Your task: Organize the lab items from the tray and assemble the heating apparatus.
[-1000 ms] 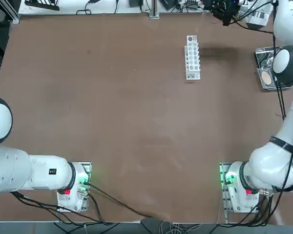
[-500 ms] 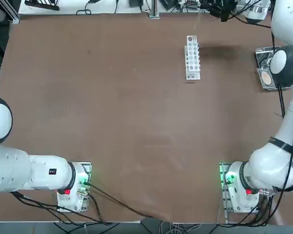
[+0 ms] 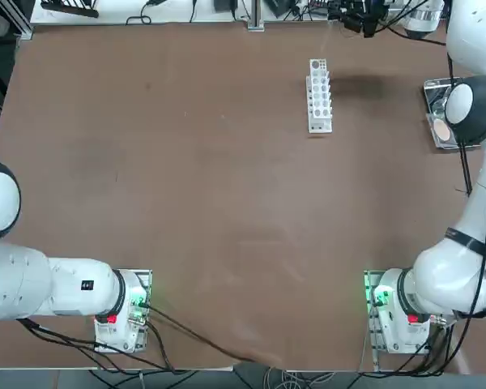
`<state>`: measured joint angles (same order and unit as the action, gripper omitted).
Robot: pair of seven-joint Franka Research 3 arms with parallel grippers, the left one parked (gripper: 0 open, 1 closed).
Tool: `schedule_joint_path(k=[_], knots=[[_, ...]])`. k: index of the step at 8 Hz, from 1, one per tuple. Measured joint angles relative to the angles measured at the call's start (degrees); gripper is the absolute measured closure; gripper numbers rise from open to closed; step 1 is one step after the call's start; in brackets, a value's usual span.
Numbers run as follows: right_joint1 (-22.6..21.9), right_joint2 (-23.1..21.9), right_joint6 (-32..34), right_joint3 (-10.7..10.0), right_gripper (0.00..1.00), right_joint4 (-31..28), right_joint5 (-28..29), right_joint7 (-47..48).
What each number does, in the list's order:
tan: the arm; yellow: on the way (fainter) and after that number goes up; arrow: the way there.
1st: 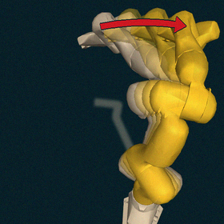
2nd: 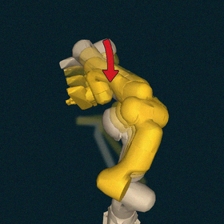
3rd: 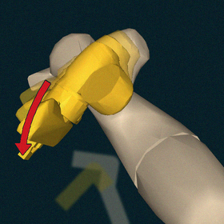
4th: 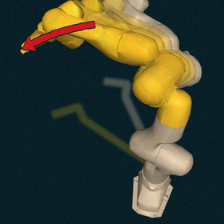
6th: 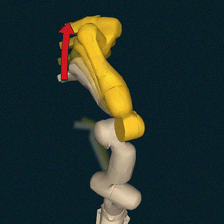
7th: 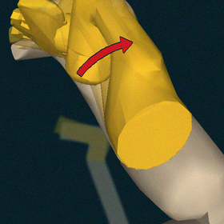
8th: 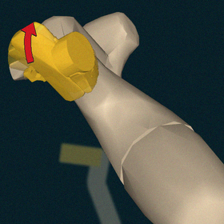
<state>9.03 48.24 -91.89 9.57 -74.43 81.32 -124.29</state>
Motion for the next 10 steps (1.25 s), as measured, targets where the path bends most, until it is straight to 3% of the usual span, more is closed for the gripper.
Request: schedule_joint_path(k=[10], knots=[[-1.12,3.46,-0.43,-0.1,0.78,-0.95,0.01,-1.31]])
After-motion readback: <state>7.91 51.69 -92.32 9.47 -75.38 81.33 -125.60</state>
